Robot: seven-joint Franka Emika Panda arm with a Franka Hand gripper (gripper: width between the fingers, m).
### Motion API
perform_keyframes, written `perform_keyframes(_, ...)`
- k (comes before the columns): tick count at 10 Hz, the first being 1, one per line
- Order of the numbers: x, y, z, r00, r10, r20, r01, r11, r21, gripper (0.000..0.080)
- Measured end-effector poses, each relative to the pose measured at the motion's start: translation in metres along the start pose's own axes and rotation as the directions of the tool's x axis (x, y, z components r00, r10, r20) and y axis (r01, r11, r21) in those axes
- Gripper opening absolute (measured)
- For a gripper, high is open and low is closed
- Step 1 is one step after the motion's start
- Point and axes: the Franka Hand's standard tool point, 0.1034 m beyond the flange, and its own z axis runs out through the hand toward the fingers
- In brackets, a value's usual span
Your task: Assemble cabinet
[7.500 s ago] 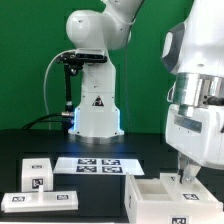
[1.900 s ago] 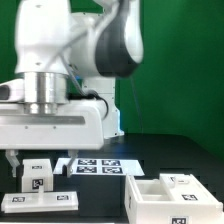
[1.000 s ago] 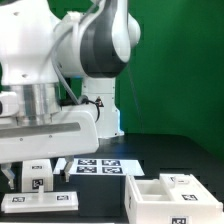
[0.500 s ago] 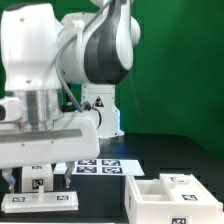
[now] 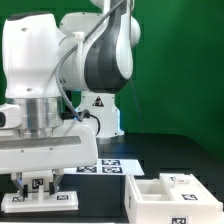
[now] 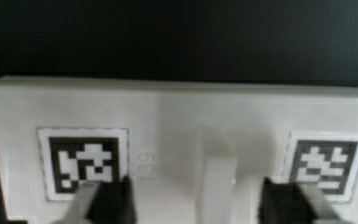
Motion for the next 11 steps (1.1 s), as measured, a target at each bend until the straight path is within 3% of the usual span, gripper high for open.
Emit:
perform_keyframes(1, 0.0, 0.0, 0.0, 1.0, 0.0, 0.0, 0.0, 1.0, 0.0, 0.0199)
perform_keyframes(2, 0.0, 0.0, 0.0, 1.0, 0.0, 0.0, 0.0, 1.0, 0.0, 0.0074)
perform_keyframes(5, 0.013, -0.016, -0.011, 0.996, 0.088, -0.015, -0.088, 0.996, -0.004, 0.0061)
perform_keyframes(9, 0.032, -0.038, -0.054, 0.932, 0.359, -0.052, -0.358, 0.933, 0.029, 0.0061)
perform_keyframes(11, 0.03, -0.035, -0.057, 0.924, 0.379, -0.055, -0.378, 0.925, 0.031, 0.0062)
